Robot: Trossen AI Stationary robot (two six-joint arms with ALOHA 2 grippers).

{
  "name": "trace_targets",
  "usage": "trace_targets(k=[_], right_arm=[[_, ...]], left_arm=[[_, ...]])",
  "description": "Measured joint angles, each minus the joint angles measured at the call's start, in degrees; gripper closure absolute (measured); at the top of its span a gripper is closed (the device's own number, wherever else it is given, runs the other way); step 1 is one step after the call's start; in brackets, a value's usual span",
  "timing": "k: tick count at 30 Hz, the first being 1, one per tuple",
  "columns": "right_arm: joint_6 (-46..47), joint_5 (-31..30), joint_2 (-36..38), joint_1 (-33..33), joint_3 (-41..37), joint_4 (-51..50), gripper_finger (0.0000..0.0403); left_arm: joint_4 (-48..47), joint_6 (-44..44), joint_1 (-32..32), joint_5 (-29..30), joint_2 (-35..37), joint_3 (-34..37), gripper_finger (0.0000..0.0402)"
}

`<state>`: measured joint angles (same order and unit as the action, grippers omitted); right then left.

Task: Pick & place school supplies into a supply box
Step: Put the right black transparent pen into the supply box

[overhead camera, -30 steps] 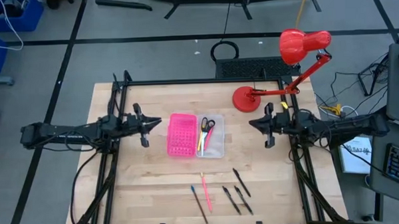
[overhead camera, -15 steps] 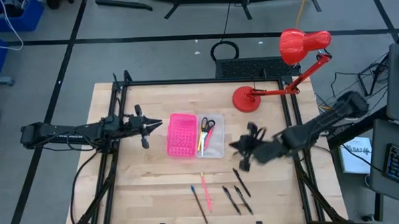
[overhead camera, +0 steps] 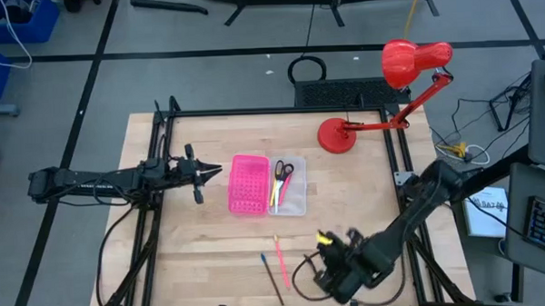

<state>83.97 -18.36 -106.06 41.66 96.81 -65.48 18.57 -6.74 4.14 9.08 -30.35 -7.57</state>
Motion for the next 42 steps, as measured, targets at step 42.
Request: trace_targets(k=[42], right_arm=[[13.8, 25.9, -12.0, 0.2, 0.2, 5.2, 0.0252]], left_arm=[[1.0, -0.5, 0.0, 0.5, 0.0, 0.0, 0.0353]])
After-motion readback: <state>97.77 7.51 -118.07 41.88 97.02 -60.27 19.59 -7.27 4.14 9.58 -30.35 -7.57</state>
